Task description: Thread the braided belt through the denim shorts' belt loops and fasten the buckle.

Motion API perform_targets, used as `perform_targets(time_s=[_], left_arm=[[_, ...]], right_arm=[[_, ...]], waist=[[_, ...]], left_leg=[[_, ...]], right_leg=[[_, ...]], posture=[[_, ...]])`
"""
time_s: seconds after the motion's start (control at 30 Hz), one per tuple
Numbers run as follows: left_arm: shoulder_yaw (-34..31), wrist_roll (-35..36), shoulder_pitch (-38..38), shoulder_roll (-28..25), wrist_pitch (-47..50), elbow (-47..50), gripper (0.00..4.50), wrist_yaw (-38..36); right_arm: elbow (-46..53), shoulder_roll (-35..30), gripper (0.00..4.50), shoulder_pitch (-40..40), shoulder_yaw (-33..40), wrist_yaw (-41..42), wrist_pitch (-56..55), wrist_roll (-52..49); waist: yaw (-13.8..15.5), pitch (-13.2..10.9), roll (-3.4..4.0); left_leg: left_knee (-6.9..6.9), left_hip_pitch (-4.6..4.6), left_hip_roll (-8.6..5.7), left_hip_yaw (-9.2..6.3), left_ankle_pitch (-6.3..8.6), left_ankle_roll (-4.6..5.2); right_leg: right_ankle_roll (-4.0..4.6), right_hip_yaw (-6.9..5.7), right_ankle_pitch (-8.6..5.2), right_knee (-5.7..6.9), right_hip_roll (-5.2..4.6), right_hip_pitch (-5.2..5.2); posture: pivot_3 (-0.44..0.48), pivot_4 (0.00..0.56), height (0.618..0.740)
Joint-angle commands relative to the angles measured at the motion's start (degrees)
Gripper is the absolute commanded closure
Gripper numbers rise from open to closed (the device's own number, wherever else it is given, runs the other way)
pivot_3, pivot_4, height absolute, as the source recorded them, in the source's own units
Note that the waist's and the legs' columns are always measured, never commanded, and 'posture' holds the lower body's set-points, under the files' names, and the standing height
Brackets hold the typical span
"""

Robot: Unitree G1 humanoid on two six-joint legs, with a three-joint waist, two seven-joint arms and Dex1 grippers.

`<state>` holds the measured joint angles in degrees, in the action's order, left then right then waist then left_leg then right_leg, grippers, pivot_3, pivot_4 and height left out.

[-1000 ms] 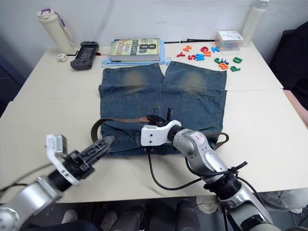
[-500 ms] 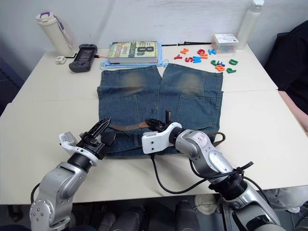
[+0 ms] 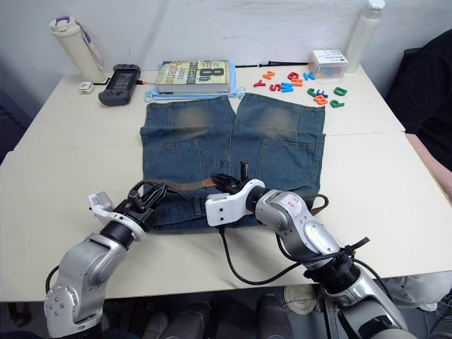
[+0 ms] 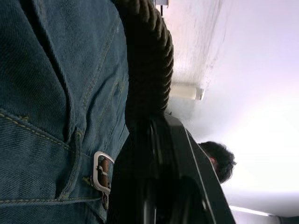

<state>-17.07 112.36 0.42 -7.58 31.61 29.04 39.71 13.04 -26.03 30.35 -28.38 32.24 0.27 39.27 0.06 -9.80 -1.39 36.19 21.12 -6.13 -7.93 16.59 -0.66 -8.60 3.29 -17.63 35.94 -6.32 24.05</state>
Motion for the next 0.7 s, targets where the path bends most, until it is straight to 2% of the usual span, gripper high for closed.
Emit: perform_targets(time_s=[0.03, 0.27, 0.37, 0.5, 0.57, 0.6, 0.7], left_arm=[[-1.13, 0.64, -0.86, -1.01, 2.05, -0.1, 4.41, -1.74], [-1.83, 0.64, -3.52, -4.08, 3.93, -3.03, 4.41, -3.79], [-2.21, 0.64, -3.98, -4.26, 3.69, -3.37, 4.5, -4.34], [-3.62, 0.64, -3.9, -3.41, 3.15, -3.12, 4.5, -5.68], [-4.79, 0.64, -3.05, -3.4, 3.51, -2.85, 4.5, -7.2], [-5.48, 0.64, -2.37, -3.55, 3.98, -2.73, 4.5, -8.25], [-7.93, 0.64, 0.24, -4.41, 5.9, -2.7, 4.5, -12.3]], right_arm=[[2.58, 0.93, 4.5, 0.52, 1.49, -0.44, -0.88, -0.02], [2.95, 2.83, 4.5, 0.42, 3.07, -1.11, -0.22, -1.38], [3.03, 3.91, 3.25, 0.03, 3.75, -0.97, 0.09, -1.92], [3.22, 4.88, 1.18, -0.29, 4.58, -0.82, 1.04, -2.9], [3.22, 4.87, 0.31, -0.42, 4.97, -1.08, 1.65, -2.76], [3.29, 4.81, 0.03, -0.71, 5.4, -1.16, 2.25, -2.77], [3.76, 4.42, 0.03, -2.41, 7.77, -0.74, 4.61, -3.86]], waist=[[-0.01, 0.0, 0.0], [0.04, 0.0, 0.0], [-0.05, 0.0, 0.0], [-0.05, 0.0, 0.0], [0.01, 0.0, 0.0], [0.0, 0.0, 0.0], [-0.03, 0.0, 0.0]], left_leg=[[0.0, 0.0, 0.01, 0.01, 0.0, 0.0], [0.01, 0.01, 0.01, 0.0, 0.0, 0.0], [-0.03, 0.0, 0.02, 0.0, 0.01, 0.0], [-0.03, 0.0, 0.04, 0.0, 0.01, -0.02], [-0.03, 0.01, 0.03, 0.0, 0.01, -0.01], [-0.03, 0.01, 0.03, 0.0, 0.01, -0.01], [-0.06, 0.01, 0.04, -0.01, 0.01, -0.01]], right_leg=[[0.0, 0.0, 0.0, 0.0, 0.0, 0.0], [0.02, 0.01, 0.01, -0.02, -0.01, 0.0], [0.02, 0.01, 0.01, -0.03, -0.01, 0.01], [0.02, 0.01, 0.01, -0.03, 0.0, 0.01], [0.02, 0.0, 0.01, -0.04, 0.0, 0.01], [0.02, 0.0, 0.01, -0.05, 0.0, 0.01], [0.02, 0.01, 0.01, -0.07, 0.0, 0.01]], posture=[[0.0, 0.15, 0.74], [0.0, 0.15, 0.74], [0.0, 0.15, 0.74], [0.0, 0.15, 0.74], [0.0, 0.15, 0.74], [0.0, 0.15, 0.74], [0.0, 0.15, 0.74]])
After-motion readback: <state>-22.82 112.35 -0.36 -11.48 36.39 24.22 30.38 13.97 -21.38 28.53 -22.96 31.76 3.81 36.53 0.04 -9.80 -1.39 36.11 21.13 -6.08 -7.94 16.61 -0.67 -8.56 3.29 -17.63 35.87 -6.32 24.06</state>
